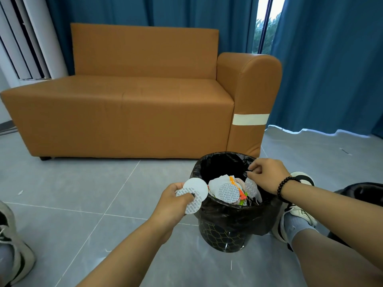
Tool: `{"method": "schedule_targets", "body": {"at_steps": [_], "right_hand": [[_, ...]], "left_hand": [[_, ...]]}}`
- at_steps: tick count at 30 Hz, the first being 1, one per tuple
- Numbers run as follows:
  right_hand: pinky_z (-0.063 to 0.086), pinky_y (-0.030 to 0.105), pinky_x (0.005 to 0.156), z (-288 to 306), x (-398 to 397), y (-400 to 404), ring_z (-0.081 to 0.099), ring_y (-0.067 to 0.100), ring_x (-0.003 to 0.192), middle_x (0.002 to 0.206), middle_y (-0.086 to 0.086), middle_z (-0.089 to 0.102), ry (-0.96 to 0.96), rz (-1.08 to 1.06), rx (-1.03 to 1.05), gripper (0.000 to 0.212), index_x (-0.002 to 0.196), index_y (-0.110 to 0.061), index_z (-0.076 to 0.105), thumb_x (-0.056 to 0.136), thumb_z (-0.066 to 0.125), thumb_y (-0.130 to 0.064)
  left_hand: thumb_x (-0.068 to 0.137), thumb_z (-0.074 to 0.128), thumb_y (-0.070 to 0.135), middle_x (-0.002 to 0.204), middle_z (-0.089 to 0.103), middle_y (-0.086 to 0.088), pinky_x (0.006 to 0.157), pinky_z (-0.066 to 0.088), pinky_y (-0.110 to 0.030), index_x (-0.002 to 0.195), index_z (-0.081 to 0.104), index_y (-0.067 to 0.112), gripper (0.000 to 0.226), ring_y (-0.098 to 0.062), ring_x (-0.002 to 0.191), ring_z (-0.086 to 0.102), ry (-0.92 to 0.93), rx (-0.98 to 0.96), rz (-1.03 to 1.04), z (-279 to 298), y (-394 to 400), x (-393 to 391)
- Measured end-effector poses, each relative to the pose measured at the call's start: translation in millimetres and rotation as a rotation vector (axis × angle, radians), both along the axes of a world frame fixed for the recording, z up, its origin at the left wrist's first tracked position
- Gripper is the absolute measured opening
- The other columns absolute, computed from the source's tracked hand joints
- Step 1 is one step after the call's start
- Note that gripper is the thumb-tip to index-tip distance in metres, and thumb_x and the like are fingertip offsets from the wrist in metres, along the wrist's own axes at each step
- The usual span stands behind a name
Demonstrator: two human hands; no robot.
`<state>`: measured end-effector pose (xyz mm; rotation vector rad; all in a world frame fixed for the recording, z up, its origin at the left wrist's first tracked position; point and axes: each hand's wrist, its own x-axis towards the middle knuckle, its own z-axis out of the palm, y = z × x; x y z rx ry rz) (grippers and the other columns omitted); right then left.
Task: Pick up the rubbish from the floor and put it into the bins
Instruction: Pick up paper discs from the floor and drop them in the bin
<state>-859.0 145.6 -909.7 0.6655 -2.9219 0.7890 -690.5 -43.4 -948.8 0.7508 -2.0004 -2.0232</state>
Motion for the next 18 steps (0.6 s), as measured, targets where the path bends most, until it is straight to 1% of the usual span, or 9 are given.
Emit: {"method": "schedule_targets", "body": {"at_steps": [2,5,9,12,14,16,18], "right_hand": [[0.056,0.028,0.072,8,16,-13,0.067,0.013,0.072,0.075,-0.001,0.070,-0.103,0.061,-0.116,0.007,0.083,-0.017,0.067,0.086,0.064,-0.022],[0.056,0.026,0.059,14,38,-30,0.069,0.015,0.067,0.080,0.007,0.071,-0.336,0.160,-0.273,0.004,0.091,-0.014,0.065,0.088,0.062,-0.016],[0.058,0.028,0.058,11,48,-39,0.066,0.014,0.063,0.085,0.006,0.069,-0.527,0.200,-0.361,0.011,0.098,-0.006,0.066,0.090,0.059,-0.010],[0.056,0.029,0.057,11,49,-39,0.064,0.017,0.064,0.088,0.012,0.068,-0.671,0.190,-0.496,0.019,0.097,-0.001,0.066,0.092,0.056,-0.016],[0.055,0.028,0.056,10,50,-38,0.065,0.019,0.069,0.089,0.013,0.069,-0.712,0.228,-0.540,0.018,0.099,-0.003,0.066,0.091,0.060,-0.016],[0.055,0.026,0.055,8,51,-37,0.069,0.019,0.072,0.087,0.012,0.071,-0.715,0.279,-0.509,0.015,0.100,-0.004,0.066,0.086,0.065,-0.007],[0.054,0.024,0.053,5,52,-37,0.071,0.018,0.072,0.083,0.010,0.072,-0.716,0.293,-0.471,0.020,0.100,-0.005,0.066,0.082,0.066,0.003]], "left_hand": [[0.090,0.057,0.004,0.107,0.067,-0.002,0.085,0.055,-0.038,0.110,0.056,0.023,0.028,-0.022,0.097,0.065,0.025,-0.032,-0.036,0,3,-1],[0.087,0.062,0.002,0.101,0.071,0.001,0.082,0.058,-0.035,0.104,0.062,0.025,0.028,-0.020,0.093,0.068,0.074,-0.085,-0.105,1,9,-2],[0.083,0.071,0.007,0.097,0.072,0.002,0.071,0.059,-0.027,0.102,0.065,0.022,0.025,-0.016,0.084,0.071,0.079,-0.117,-0.111,-1,15,-2],[0.080,0.074,0.008,0.091,0.074,0.000,0.064,0.057,-0.024,0.101,0.062,0.018,0.026,-0.015,0.078,0.073,0.065,-0.067,-0.074,0,18,-2],[0.080,0.075,0.009,0.089,0.075,-0.002,0.062,0.056,-0.024,0.102,0.060,0.017,0.028,-0.015,0.076,0.073,0.061,-0.034,-0.053,1,19,-2],[0.082,0.073,0.011,0.090,0.075,-0.005,0.061,0.057,-0.024,0.104,0.059,0.015,0.027,-0.016,0.075,0.074,0.062,0.003,-0.035,2,19,-3],[0.085,0.071,0.016,0.090,0.075,-0.005,0.060,0.057,-0.024,0.105,0.059,0.016,0.024,-0.015,0.074,0.074,0.044,0.006,-0.009,3,17,-3]]}}
